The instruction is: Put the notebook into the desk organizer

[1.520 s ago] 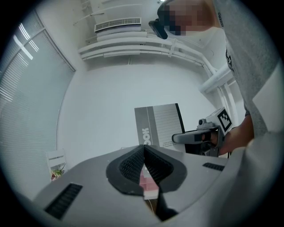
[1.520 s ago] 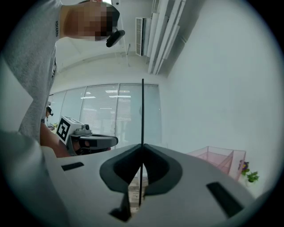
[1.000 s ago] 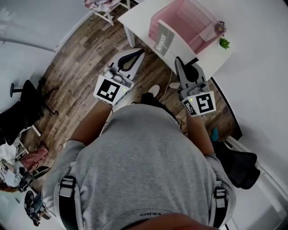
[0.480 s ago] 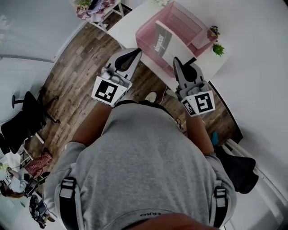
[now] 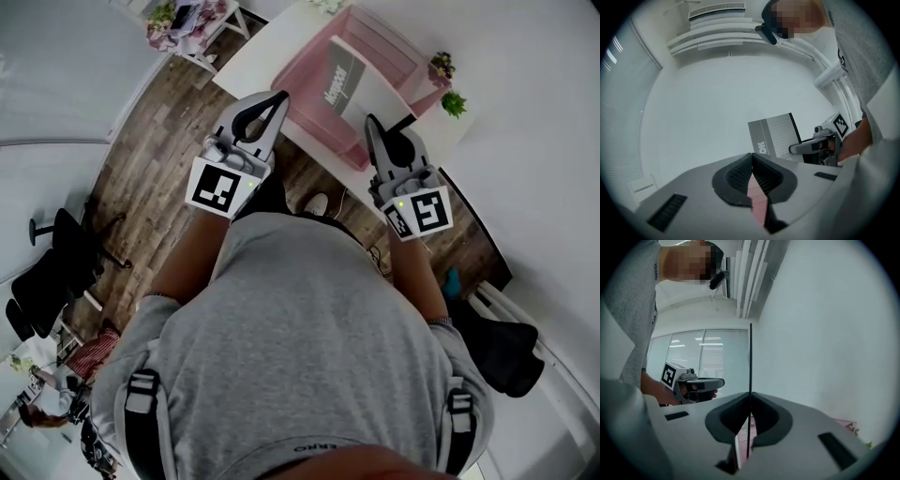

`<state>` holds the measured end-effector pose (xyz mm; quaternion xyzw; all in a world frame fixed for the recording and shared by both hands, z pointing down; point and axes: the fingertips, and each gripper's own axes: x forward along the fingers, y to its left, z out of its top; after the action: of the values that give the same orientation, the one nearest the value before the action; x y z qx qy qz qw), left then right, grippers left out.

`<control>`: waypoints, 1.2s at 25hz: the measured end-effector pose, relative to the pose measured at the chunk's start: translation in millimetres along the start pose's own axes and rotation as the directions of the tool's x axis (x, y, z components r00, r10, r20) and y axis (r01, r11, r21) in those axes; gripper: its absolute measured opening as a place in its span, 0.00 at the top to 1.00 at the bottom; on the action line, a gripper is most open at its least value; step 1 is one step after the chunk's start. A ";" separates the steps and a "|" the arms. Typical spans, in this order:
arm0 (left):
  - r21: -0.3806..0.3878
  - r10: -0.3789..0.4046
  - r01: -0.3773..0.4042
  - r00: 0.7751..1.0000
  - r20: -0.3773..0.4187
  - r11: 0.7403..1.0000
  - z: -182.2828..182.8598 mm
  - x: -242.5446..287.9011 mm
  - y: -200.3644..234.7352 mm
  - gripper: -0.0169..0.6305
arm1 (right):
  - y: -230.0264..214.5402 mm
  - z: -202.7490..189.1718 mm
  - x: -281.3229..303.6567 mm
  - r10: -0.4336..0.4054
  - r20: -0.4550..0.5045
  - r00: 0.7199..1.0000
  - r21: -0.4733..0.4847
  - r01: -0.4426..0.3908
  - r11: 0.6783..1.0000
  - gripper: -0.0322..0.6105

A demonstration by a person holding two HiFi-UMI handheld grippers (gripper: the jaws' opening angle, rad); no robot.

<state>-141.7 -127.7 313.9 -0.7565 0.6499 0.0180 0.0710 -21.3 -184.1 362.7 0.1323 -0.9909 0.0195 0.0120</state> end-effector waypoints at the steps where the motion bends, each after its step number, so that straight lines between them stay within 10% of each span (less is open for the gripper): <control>1: 0.001 -0.008 0.008 1.000 0.000 1.000 -1.9 4.5 6.6 0.94 | -3.7 -0.8 4.5 -0.010 -0.002 1.000 0.001 0.010 1.000 0.93; 15: -0.042 -0.264 0.265 0.964 0.020 0.963 -24.9 87.2 75.6 0.94 | -48.2 -5.1 67.6 -0.232 -0.058 0.971 0.097 0.236 0.967 0.93; 30: -0.088 -0.508 0.508 0.861 0.025 0.857 -57.2 133.4 86.6 0.94 | -68.2 -73.7 102.6 -0.293 -0.309 0.905 0.419 0.406 0.812 0.92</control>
<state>-210.2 -278.6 347.2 -0.9035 0.4259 0.0285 0.0389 -100.9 -273.6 441.7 0.3088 -0.9057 0.2736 0.0974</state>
